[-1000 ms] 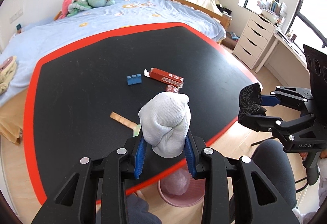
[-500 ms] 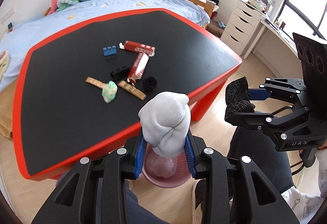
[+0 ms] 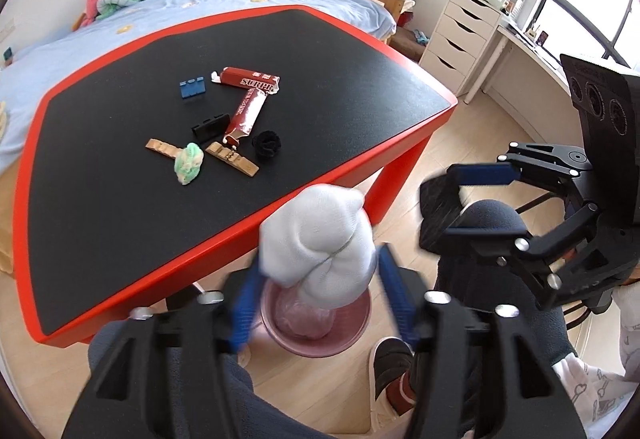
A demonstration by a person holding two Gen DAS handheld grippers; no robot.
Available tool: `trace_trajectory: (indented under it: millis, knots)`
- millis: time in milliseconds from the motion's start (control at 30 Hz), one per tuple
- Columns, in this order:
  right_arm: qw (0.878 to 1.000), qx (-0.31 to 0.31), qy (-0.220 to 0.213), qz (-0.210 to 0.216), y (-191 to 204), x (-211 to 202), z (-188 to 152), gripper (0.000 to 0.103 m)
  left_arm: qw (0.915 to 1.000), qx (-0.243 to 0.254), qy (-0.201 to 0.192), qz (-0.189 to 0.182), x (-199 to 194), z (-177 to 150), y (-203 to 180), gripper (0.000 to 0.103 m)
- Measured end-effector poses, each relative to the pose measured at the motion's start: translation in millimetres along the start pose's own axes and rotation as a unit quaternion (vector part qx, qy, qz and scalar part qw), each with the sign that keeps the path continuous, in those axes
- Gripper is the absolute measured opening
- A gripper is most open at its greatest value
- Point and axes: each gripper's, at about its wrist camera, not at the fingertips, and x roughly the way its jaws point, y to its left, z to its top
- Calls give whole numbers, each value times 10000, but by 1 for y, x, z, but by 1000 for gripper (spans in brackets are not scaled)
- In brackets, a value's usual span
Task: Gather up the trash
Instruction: 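Carry tissue and sock over the pink wastebasket and open both tools, then grasp the green wrapper with the left tool while the right tool grasps a black item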
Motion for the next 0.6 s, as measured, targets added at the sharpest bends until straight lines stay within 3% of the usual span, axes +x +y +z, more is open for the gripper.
trace_trajectory:
  millis: [67, 300, 600]
  knots:
    - [10000, 51, 5, -48, -3, 0, 0, 90, 9999, -52, -119, 38, -2, 0, 1, 88]
    - [9996, 207, 84, -149, -10, 3, -1, 96, 9992, -260, -102, 290, -4, 1, 15, 95]
    - [9996, 248, 76, -118, -9, 4, 3, 98, 9983, -392, -179, 397, -11, 0, 25, 95]
